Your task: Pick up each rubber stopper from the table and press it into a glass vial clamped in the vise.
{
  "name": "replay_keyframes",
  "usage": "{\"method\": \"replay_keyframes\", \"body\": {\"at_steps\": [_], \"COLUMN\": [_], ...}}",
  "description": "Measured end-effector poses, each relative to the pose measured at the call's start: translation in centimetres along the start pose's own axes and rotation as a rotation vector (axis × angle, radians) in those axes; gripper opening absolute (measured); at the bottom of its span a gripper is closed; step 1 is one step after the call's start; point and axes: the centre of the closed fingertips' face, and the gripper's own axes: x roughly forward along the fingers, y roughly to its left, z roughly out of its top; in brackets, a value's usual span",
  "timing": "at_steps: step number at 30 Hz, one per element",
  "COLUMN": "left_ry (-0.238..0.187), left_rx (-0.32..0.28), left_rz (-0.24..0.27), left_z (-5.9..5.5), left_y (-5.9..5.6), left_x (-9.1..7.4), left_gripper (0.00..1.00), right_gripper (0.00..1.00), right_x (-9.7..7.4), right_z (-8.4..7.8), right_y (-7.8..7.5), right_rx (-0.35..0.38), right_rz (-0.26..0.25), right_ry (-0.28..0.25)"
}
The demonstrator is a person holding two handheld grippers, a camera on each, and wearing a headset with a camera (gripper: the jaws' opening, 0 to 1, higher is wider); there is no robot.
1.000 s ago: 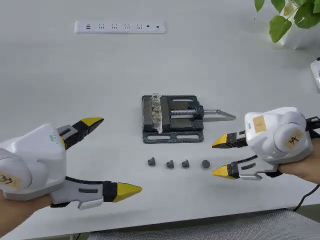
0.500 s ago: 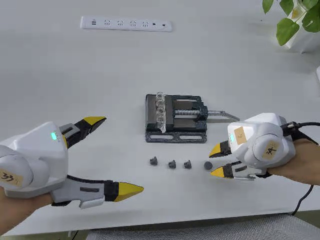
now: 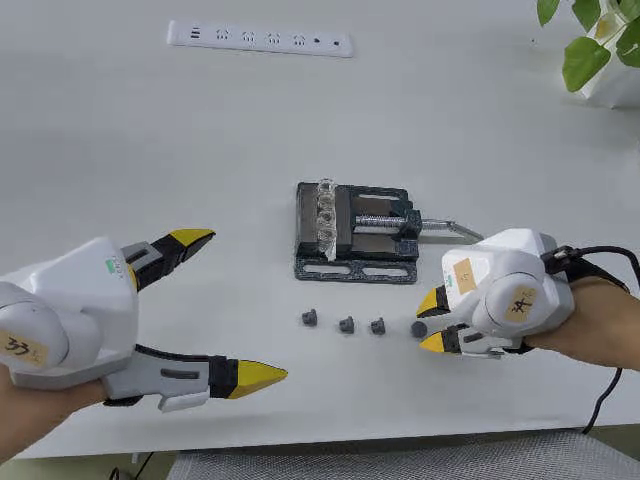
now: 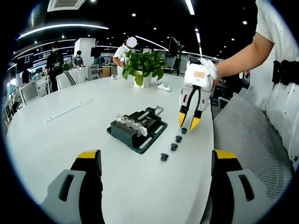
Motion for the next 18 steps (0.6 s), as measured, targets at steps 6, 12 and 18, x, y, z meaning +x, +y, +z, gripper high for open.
{"method": "replay_keyframes", "body": {"at_steps": [6, 12, 18], "left_ry": [-0.008, -0.012, -0.013], "left_rx": [-0.007, -0.012, -0.017], "left_rz": [0.001, 0.002, 0.002], "left_z": [0.06, -0.02, -0.03], "left_y": [-0.04, 0.04, -0.04], "left_x": [0.02, -0.08, 0.03], "left_gripper": [0.98, 0.97, 0.97], "right_gripper": [0.12, 0.11, 0.1], "right_x": [0.09, 0.31, 0.43], "right_z": [0.13, -0.11, -0.31], "right_y": [0.09, -0.03, -0.03], "right_rx": [-0.018, -0.023, -0.028], "right_rz": [0.009, 0.012, 0.015], "right_ry": [0.014, 0.023, 0.032]}}
